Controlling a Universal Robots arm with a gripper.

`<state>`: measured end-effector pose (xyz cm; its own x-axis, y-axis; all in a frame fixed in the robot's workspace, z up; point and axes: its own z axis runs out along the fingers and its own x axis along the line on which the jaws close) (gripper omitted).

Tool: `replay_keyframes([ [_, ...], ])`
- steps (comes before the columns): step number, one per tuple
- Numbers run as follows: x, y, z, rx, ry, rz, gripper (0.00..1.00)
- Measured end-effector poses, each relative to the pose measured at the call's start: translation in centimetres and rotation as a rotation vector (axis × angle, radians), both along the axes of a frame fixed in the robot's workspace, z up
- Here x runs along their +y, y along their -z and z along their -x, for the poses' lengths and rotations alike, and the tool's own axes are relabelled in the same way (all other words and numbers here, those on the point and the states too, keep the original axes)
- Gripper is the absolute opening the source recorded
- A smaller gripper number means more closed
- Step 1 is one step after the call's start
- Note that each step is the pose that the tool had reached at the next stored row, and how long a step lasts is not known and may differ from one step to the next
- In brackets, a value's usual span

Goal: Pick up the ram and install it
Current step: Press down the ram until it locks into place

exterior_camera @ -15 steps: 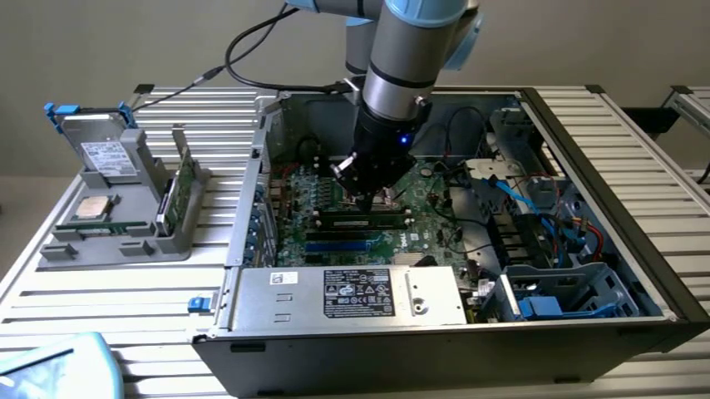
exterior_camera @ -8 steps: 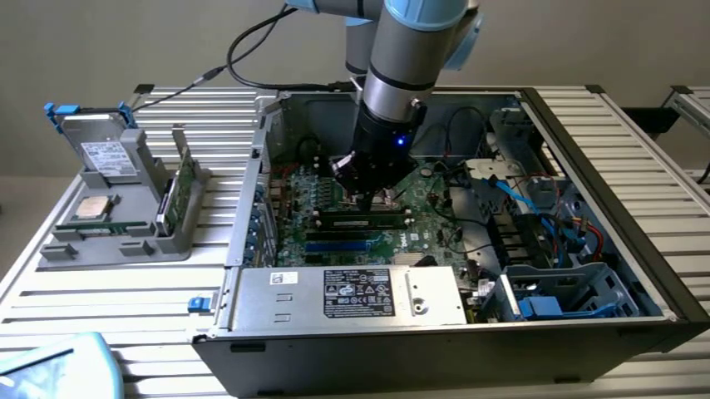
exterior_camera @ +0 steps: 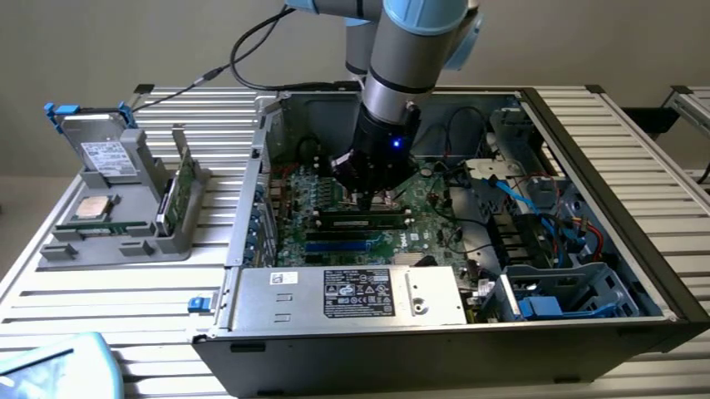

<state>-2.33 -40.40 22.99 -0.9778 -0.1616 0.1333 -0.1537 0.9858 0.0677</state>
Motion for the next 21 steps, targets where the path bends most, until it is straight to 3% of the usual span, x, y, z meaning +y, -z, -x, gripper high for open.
replay_keyframes([
  [10, 0.00, 0.26, -0.01, 0.0001, 0.161, 0.0001, 0.10],
  [14, 0.02, 0.28, 0.00, -0.0005, 0.175, 0.0000, 0.10],
  [15, 0.02, 0.31, 0.01, -0.0011, 0.178, 0.0041, 0.10],
  [16, 0.02, 0.33, 0.01, -0.0021, 0.182, 0.0122, 0.10],
  [19, 0.06, 0.39, 0.01, -0.0058, 0.186, 0.0445, 0.10],
  [21, 0.16, 0.39, 0.00, -0.0062, 0.186, 0.0470, 0.10],
])
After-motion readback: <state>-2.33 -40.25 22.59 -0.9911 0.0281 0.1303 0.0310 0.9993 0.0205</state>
